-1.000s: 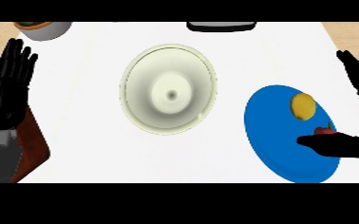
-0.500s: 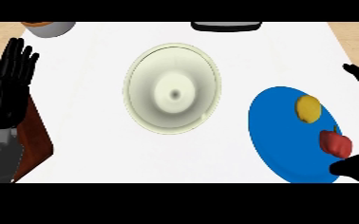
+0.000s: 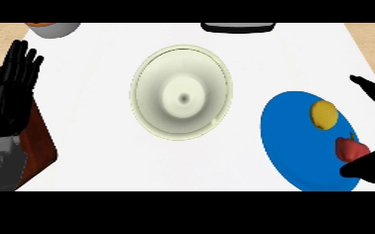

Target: Pick the lemon from the plate and place it in the bowl

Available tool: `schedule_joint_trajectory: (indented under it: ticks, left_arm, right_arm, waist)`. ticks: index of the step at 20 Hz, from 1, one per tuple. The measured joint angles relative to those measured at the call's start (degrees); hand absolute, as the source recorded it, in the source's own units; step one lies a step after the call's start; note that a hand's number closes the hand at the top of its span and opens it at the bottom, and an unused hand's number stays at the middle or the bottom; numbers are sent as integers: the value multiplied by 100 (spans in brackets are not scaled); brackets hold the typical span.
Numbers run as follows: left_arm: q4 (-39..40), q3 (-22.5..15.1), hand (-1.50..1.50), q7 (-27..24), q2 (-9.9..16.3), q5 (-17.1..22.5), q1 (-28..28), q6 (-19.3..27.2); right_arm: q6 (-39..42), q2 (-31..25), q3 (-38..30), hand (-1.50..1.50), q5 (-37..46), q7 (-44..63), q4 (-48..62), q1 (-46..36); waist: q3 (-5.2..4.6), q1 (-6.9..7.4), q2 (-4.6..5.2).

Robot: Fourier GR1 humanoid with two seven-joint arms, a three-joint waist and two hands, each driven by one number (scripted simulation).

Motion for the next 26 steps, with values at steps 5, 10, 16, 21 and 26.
schedule_joint_trajectory:
  ticks: [5,10,16,21,26]
  left_arm:
    - [-35,49,0,132,-81,-167,-118,-9]
    - [121,189,0,-27,-168,-206,-92,-183]
    - [67,274,0,47,-260,-319,-83,-240]
    - [262,361,0,-45,-362,-433,-192,-344]
    - [269,417,0,120,-406,-528,-330,-351]
  right_arm:
    - [88,347,-51,-150,391,-352,553,-10]
    - [57,571,-179,-150,816,-841,1032,121]
    - [-170,823,-327,-150,1347,-1726,1720,183]
    - [-70,1093,-346,-150,1618,-1967,1873,21]
    - [-108,1260,-374,-150,1952,-2365,2222,-5]
  waist:
    - [0,3,2]
    - [0,-1,2]
    - [1,5,2]
    - [0,-2,2]
    - [-1,-1,1]
